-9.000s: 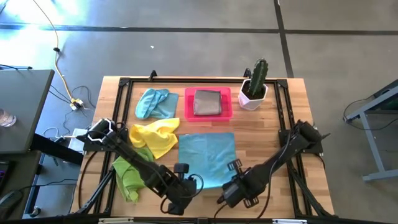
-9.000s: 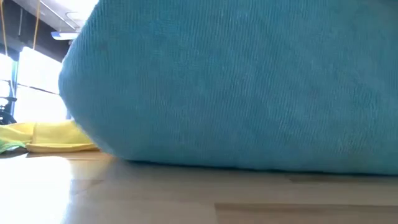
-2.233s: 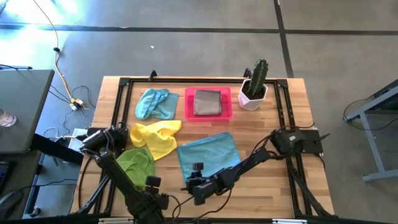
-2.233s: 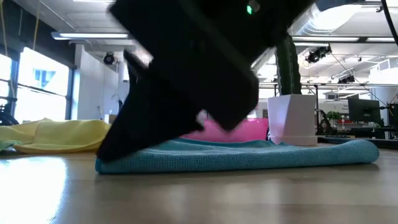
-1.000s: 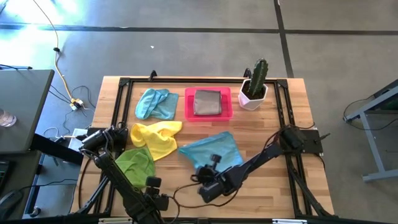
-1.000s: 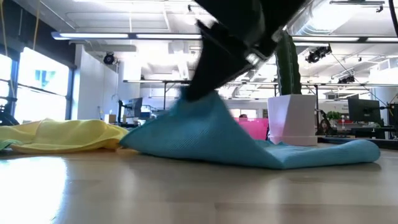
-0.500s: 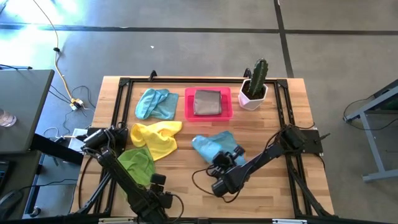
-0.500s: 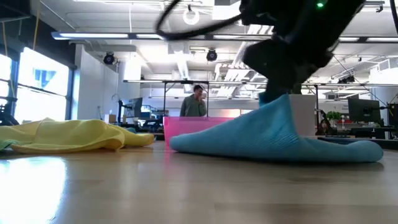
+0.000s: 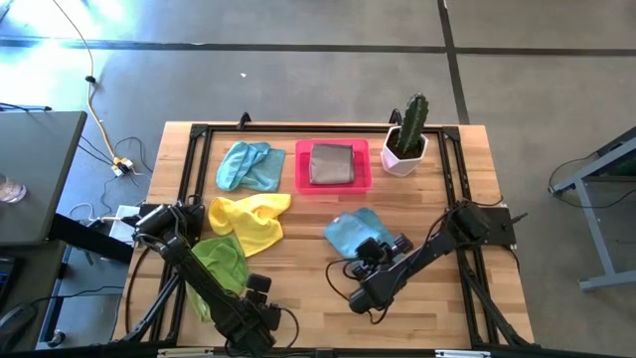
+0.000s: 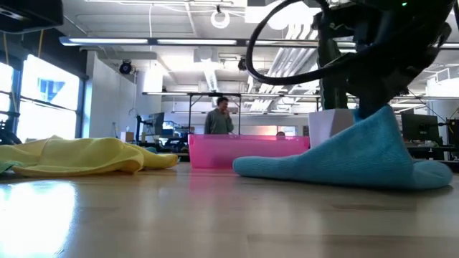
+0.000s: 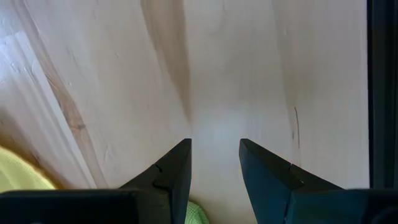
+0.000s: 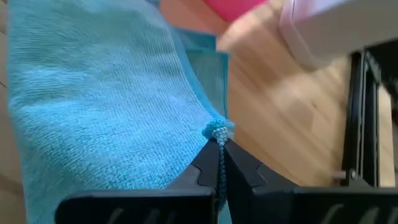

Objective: Fold microfiber towels
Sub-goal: Fold the bottom blue microfiber cloth

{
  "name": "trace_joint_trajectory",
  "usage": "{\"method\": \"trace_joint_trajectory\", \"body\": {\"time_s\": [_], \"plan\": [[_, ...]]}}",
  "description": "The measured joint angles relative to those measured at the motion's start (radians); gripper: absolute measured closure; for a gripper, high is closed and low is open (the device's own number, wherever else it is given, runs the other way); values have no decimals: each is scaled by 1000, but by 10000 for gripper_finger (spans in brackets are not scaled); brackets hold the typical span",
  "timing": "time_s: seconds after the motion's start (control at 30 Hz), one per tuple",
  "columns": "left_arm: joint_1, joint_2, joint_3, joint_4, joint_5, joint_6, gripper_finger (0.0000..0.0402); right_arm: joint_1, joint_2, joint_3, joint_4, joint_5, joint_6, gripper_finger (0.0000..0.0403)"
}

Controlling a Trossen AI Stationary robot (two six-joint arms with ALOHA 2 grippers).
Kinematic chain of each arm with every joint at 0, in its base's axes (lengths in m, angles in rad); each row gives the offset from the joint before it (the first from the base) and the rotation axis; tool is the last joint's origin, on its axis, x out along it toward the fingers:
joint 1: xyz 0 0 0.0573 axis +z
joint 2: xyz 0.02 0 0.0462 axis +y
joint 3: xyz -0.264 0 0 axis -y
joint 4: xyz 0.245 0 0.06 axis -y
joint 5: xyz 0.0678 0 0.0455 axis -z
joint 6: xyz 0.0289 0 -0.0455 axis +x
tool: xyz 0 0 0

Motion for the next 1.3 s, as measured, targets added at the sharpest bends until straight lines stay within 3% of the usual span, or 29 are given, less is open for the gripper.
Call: {"method": "trace_joint_trajectory", "body": {"time_s": [0.3,0.57,0.77,0.97,1.2,1.3], "plan": [[1,0,0,9,0,8,275,-7,-26,-87,-1,-61,44,403],[6,0,0,10,0,8,275,-9,-241,-241,10,-85,84,403],[20,0,0,14,0,21,275,-16,-358,-437,145,-157,109,403],[36,0,0,17,0,30,275,-23,-386,-591,220,-197,184,403],[52,0,0,21,1,47,275,-27,-387,-639,220,-227,193,401],[59,0,0,27,1,52,275,-29,-387,-650,197,-247,194,380]]}}
